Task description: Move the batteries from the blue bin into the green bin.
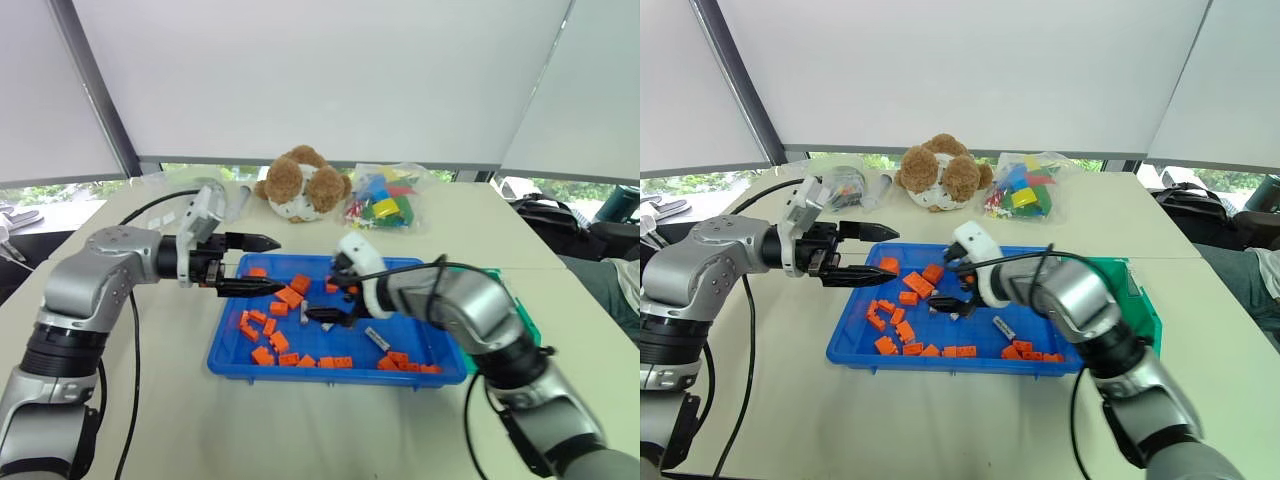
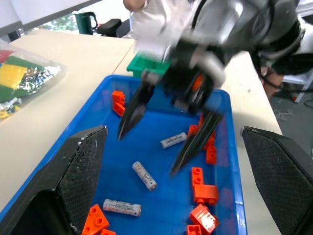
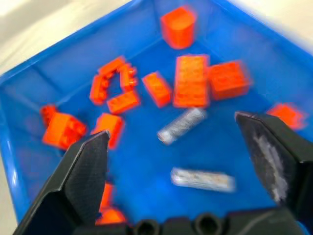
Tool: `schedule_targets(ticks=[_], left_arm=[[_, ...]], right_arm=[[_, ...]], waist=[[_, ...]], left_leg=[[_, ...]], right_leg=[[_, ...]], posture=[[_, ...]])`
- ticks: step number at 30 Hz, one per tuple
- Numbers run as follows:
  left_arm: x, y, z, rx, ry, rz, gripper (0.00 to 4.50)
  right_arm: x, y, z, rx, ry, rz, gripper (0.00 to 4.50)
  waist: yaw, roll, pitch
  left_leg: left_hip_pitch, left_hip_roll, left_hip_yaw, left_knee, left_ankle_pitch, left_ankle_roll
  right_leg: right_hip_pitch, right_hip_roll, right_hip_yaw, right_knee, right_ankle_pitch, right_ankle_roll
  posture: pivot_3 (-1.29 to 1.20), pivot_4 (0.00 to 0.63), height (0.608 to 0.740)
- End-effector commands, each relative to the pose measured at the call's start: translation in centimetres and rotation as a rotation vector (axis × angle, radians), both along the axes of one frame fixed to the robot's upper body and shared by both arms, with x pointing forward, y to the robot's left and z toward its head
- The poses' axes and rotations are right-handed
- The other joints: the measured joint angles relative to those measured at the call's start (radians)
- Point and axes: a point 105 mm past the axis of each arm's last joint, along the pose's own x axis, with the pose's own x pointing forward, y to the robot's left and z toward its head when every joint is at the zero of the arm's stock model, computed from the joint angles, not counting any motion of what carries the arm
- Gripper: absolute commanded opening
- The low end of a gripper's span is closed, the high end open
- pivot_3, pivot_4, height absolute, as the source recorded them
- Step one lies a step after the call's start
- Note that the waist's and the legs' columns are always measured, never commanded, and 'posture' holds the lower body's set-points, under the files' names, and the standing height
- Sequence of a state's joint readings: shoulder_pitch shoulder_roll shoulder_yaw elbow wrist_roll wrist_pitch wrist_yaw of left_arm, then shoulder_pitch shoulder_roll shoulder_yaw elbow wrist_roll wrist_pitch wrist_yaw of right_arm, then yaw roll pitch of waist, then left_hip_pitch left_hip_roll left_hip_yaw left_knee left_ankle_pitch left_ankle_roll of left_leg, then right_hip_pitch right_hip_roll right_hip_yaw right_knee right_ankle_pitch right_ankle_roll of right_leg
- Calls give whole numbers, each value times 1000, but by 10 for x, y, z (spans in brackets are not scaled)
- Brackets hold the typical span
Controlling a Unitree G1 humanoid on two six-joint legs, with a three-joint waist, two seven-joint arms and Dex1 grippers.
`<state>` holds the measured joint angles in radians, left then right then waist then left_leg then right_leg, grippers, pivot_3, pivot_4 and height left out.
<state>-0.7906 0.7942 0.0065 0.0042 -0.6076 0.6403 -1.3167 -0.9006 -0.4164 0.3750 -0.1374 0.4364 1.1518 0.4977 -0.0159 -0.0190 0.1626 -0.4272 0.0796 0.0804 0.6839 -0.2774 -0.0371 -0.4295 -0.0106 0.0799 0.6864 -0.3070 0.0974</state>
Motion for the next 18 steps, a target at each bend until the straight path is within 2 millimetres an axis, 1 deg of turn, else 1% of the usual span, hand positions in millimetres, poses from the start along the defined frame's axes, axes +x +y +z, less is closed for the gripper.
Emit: schedule_targets(ticks=[1,4,7,12,15,18], left_arm=[[-2,2,10,14,-60,3,4500],[-1,3,8,21,-72,17,4500],[-2,4,7,22,-74,20,4500],[-3,4,5,25,-78,24,4500],[-2,4,5,29,-81,25,4500],[-2,4,4,34,-83,26,4500]], right_arm=[[14,10,-7,-41,-24,-67,4443],[21,15,-25,-76,-2,-122,4443],[28,17,-37,-92,12,-172,4443],[34,23,-48,-91,43,-223,4443],[38,24,-51,-94,43,-246,4443],[37,28,-53,-92,50,-237,4443]], waist=[[1,0,0],[0,0,0],[-4,0,0],[-6,0,0],[-6,0,0],[-6,0,0]], left_leg=[[0,0,0,0,0,0],[0,0,0,0,0,0],[0,0,0,0,0,0],[0,0,0,0,0,-1],[0,0,0,-1,0,-1],[0,0,0,-1,0,-1]], right_leg=[[0,0,0,0,0,0],[0,0,0,0,0,0],[0,0,0,0,0,0],[0,0,0,0,0,0],[0,0,0,0,0,0],[0,0,0,0,0,0]], posture=[[0,150,733],[0,150,733],[0,150,733],[0,150,733],[0,150,733],[0,150,733]])
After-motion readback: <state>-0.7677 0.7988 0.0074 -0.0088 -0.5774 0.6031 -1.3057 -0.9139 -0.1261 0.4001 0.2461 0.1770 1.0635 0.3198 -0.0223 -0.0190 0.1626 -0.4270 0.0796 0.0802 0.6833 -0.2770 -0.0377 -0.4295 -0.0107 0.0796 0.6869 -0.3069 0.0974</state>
